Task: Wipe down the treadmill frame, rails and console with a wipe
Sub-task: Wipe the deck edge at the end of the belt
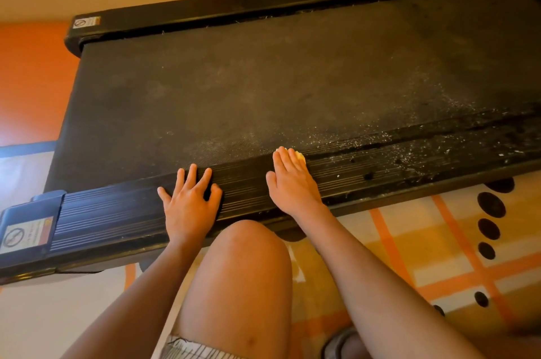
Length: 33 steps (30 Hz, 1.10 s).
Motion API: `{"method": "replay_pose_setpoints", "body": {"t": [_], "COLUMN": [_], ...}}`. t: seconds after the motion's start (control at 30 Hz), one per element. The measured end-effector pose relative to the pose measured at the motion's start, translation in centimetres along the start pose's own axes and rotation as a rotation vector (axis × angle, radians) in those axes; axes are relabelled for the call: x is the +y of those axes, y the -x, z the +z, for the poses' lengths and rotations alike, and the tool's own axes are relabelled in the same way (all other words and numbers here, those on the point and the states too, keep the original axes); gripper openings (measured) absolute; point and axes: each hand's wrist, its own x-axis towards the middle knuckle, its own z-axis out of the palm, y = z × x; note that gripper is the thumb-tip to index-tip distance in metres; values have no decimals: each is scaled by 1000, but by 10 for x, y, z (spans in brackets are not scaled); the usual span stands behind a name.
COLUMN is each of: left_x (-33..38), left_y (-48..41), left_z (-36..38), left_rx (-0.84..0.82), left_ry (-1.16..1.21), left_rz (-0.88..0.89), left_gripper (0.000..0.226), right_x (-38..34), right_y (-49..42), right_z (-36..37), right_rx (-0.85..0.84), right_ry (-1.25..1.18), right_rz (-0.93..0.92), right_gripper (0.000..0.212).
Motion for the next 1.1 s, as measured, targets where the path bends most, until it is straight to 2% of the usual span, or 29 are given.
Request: {"method": "replay_pose_setpoints", "body": {"t": [0.23,0.47,0.63,0.7,0.97,1.1], "left_x": [-1,-1,-2,-2,-1,-1], "left_y": [0,-1,0,1,0,1], "left_z": [1,1,1,0,-2,-2], "left_rx": [9,2,-5,-8,-20,-24], "left_ry": [6,-8,-10,-10,-5,2], "left_rz": [-1,-5,-3,-6,-7,-2], "left_gripper": [53,54,55,55,54,54], "right_x": [9,-4,3,8,10,19], "right_y": [64,-5,52,78,-1,50], "right_z": [22,-2,21,31,1,16], "right_rx": [5,-12,29,29,28,72], "right_ry": [-46,-27,-87,-72,44,-11], "right_rz": [-40,19,-46,-51,20,-15], "right_gripper": [60,60,61,68,61,61]}}
